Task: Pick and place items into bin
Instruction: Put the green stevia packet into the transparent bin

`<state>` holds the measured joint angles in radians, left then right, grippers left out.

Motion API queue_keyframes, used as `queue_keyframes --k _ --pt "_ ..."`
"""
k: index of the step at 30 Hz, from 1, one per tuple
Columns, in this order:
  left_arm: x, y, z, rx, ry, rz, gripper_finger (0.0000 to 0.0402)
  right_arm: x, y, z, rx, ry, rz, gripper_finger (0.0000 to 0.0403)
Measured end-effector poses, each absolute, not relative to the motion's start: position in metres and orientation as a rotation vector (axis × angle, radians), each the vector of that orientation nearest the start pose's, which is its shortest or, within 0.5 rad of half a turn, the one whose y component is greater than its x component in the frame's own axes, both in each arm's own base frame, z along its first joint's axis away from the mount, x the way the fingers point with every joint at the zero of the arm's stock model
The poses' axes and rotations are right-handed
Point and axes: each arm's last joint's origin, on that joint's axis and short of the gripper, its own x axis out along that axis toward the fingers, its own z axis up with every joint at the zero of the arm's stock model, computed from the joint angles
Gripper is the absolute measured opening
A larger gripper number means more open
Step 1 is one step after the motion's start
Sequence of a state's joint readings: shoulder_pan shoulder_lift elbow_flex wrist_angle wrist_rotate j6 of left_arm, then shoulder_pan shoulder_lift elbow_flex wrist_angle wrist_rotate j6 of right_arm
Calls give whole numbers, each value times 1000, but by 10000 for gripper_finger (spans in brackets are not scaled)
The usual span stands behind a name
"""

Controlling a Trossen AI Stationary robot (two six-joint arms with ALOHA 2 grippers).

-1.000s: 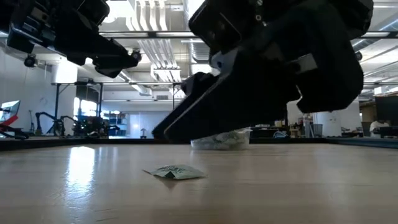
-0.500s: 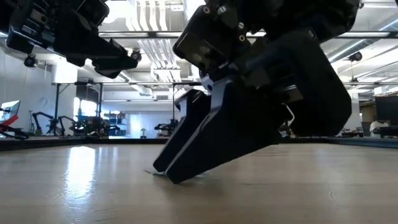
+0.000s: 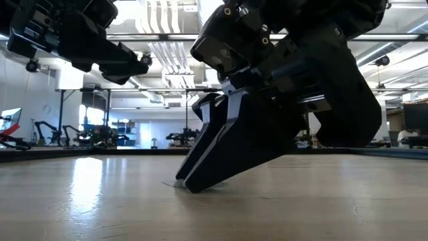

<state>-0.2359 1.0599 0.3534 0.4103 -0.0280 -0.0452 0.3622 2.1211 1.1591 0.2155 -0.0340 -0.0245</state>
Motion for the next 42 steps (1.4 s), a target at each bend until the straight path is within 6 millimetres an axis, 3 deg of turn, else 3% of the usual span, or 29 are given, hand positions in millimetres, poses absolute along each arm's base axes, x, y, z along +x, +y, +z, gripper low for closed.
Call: queue_keyframes --k 11,20,24,31,37,42 --pt "203 -48 192 -6 298 -199 192 391 149 96 -179 732 393 19" --pt "203 -48 192 -5 298 -196 192 393 149 103 -213 716 398 10" --pt "203 -48 192 -5 297 -197 192 392 147 122 -251 695 371 10" --pt "203 -48 192 -5 297 -197 192 377 131 164 -378 747 137 9" --pt "203 -48 193 -3 296 -197 192 365 101 194 -447 726 -65 11" --pt "203 -48 193 -2 295 -197 192 361 62 214 -436 692 -167 12"
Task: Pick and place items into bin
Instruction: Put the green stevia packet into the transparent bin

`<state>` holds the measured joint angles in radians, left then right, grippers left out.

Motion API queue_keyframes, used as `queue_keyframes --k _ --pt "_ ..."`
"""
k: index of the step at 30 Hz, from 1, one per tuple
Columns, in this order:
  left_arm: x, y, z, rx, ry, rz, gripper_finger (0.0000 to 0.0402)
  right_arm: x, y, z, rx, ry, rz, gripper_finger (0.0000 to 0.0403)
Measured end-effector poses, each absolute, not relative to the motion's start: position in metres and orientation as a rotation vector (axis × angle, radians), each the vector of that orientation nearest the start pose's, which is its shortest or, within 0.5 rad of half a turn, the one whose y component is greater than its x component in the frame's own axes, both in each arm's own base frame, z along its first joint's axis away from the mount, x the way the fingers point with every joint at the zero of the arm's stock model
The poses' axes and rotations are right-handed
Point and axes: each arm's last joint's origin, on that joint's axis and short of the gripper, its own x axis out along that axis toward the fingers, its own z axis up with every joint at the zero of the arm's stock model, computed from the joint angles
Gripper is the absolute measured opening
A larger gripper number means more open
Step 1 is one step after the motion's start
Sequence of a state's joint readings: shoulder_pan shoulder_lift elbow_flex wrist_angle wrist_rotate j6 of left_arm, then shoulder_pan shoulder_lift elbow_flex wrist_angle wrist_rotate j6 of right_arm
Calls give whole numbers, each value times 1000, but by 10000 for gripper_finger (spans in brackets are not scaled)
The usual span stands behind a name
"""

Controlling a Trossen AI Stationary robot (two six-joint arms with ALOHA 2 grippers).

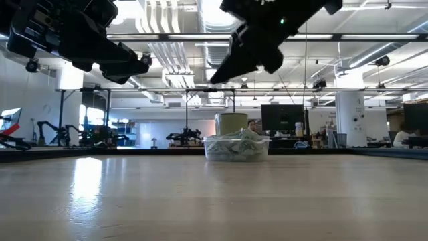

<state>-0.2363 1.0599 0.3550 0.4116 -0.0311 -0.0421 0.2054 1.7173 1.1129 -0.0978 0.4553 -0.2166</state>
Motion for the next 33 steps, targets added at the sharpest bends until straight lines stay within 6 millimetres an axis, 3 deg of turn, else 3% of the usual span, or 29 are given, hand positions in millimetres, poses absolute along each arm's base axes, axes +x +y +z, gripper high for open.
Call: queue_keyframes --k 7,14,23,33 --pt "203 -48 193 20 292 -201 192 356 -7 217 -347 722 -318 12" --pt "203 -48 193 22 295 -202 192 360 -59 203 -161 718 -260 13" --pt "203 -48 193 22 294 -201 192 366 -70 173 -112 796 -253 13" --pt "203 -48 193 21 294 -201 192 366 -72 170 -59 804 -291 13"
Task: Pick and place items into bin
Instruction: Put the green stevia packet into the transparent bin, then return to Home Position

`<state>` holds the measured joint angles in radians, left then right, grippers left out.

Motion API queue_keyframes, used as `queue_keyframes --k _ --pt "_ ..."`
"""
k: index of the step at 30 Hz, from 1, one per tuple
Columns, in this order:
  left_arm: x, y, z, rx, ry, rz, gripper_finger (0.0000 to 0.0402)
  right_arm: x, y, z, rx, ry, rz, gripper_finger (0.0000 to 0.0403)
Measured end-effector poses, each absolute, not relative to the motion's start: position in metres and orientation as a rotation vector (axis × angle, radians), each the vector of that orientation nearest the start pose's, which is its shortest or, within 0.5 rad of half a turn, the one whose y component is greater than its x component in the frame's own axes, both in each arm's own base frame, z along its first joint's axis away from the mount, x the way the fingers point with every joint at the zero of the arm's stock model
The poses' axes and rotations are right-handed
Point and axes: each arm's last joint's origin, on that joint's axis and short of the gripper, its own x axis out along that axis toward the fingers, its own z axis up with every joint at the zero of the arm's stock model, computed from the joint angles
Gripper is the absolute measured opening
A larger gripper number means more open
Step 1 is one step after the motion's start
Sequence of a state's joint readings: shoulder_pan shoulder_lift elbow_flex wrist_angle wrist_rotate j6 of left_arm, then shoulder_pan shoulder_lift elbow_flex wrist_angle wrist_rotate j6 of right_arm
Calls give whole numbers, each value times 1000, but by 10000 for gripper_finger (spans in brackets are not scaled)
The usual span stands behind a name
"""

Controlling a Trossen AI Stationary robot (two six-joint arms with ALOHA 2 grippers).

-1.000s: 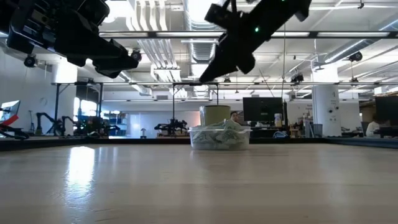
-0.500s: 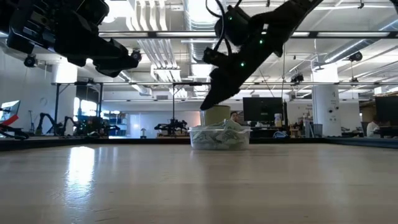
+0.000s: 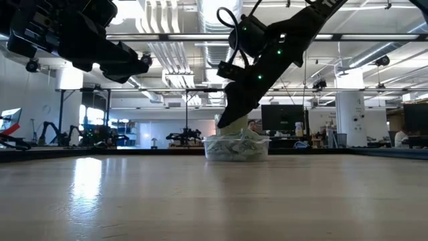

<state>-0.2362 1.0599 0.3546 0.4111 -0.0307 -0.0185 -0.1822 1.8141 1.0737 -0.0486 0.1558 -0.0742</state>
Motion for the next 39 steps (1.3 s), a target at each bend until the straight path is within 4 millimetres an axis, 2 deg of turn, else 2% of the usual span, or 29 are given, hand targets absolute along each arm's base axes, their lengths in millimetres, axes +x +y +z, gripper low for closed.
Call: queue_keyframes --k 4,14,20,27,33,37,39 --pt "203 -48 193 21 294 -201 192 366 -72 170 -57 808 -287 21" --pt "203 -48 193 21 294 -201 192 363 -71 169 -35 839 -289 113" --pt "203 -48 193 20 294 -201 192 361 -68 180 -52 809 -279 143" --pt "206 -49 204 7 170 -204 192 355 -52 208 -66 733 -245 150" --pt "207 -48 212 193 88 -198 192 339 -22 241 -183 697 -136 142" --pt "212 -39 226 216 -58 17 192 323 -10 270 -214 598 -104 138" --pt "213 -32 229 244 -102 67 192 312 -4 282 -218 549 -94 136"
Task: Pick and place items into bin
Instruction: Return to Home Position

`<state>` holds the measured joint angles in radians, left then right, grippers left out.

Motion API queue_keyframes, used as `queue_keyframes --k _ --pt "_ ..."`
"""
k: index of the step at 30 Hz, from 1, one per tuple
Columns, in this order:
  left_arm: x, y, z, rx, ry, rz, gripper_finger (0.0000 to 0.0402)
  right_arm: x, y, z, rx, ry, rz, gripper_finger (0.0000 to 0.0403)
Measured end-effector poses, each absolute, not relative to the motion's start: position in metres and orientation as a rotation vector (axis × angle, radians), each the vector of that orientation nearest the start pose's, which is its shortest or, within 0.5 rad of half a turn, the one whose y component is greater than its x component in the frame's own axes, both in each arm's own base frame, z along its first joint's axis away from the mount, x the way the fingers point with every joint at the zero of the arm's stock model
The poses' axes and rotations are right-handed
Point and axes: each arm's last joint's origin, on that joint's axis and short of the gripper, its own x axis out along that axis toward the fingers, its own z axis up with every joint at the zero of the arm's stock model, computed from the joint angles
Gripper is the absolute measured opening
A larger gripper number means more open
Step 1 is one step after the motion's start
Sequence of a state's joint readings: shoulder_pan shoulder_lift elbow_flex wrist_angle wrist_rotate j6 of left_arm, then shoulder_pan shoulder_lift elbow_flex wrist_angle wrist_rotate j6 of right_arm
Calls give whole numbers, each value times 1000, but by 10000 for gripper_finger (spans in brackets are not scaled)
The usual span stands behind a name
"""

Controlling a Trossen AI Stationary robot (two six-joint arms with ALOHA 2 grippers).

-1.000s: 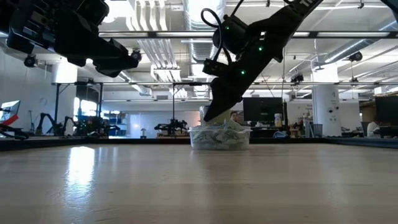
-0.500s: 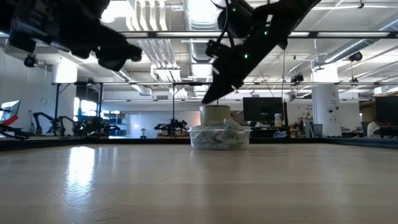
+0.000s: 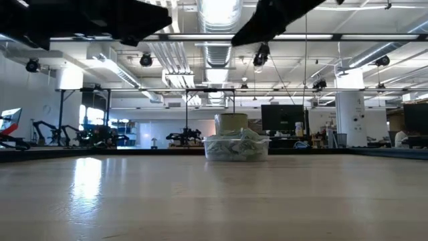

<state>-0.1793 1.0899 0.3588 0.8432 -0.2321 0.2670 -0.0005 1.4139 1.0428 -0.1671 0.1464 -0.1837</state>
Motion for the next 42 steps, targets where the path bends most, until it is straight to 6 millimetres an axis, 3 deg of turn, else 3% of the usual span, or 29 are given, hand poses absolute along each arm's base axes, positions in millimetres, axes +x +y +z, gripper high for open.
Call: queue_keyframes --k 6,11,15,21,27,34,38,42 --pt "228 0 239 264 -170 30 192 273 9 292 -219 398 -59 140" --pt "246 32 237 236 -129 -2 192 241 11 276 -193 298 -59 140" --pt "244 51 241 245 -133 41 192 215 9 266 -153 264 -72 134" --pt "213 61 250 273 -150 121 192 179 7 259 -129 168 -79 128" --pt "168 52 239 299 -167 150 192 152 5 250 -137 48 -86 128" --pt "129 38 213 276 -253 166 192 139 4 232 -126 -29 -98 128" --pt "117 35 193 235 -239 178 192 136 4 218 -96 -31 -98 128" --pt "110 33 191 219 -208 175 192 133 4 204 -68 -46 -99 128"
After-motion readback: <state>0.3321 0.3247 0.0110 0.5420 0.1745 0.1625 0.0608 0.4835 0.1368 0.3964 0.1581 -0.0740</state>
